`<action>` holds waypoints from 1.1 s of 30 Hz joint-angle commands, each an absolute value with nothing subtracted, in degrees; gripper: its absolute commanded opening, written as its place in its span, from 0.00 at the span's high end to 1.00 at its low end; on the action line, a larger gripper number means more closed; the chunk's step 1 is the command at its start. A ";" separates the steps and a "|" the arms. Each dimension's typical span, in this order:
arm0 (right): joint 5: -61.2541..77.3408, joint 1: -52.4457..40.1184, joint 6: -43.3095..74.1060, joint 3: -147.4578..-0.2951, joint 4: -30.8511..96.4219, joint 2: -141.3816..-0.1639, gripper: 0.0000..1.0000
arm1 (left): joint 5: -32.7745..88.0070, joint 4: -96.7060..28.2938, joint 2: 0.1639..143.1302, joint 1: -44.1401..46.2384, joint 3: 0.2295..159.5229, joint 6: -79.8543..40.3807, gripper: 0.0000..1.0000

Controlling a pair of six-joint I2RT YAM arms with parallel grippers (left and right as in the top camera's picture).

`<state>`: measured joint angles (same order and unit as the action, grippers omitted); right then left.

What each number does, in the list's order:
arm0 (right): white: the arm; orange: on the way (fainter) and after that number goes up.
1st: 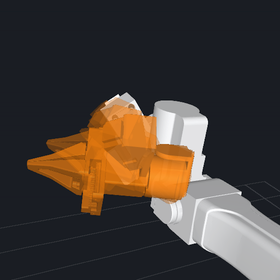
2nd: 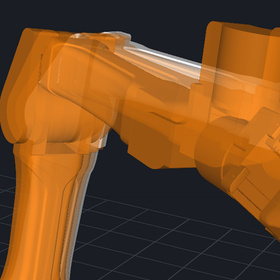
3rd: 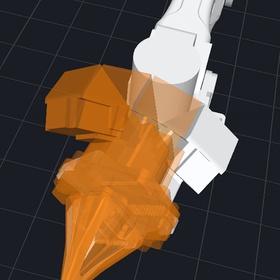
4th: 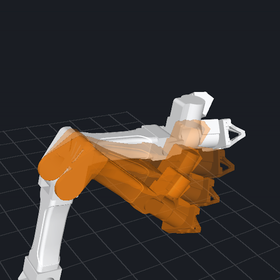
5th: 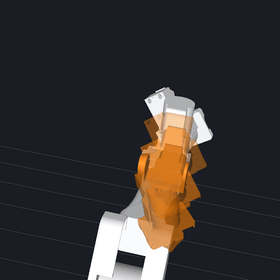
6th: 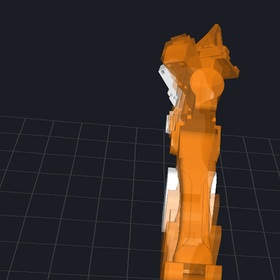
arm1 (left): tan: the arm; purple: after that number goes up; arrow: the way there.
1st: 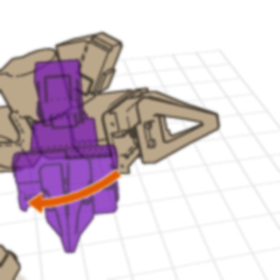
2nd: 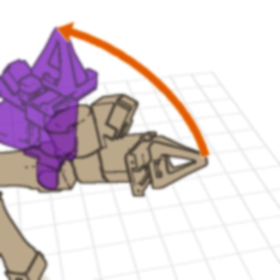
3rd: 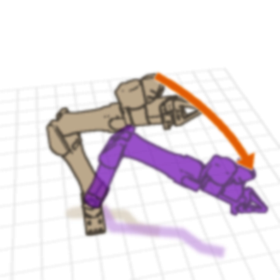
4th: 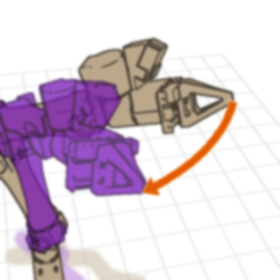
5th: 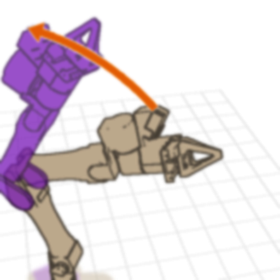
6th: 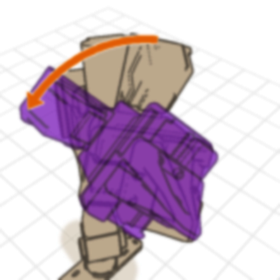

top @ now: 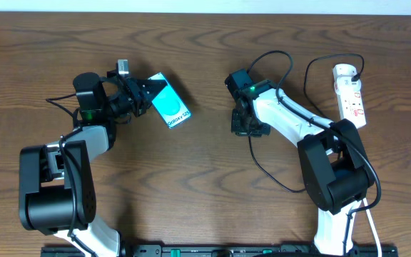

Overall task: Plug charger to phone and switch on socket
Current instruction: 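Lower the right gripper and close it on the cable connector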

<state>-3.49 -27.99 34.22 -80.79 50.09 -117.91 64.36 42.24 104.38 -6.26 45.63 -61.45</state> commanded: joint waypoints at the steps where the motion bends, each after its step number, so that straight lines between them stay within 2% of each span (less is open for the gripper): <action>1: -4.34 -28.34 34.94 -80.42 50.13 -118.13 0.80 | 64.99 42.74 104.09 -6.31 46.09 -61.19 0.93; 9: -4.36 -28.60 35.33 -80.42 50.11 -118.15 0.81 | 64.99 42.74 104.09 -6.28 46.09 -61.19 0.93; 33: -4.36 -28.60 35.33 -80.42 50.09 -118.15 0.94 | 64.99 42.72 104.09 -6.31 46.09 -61.19 0.93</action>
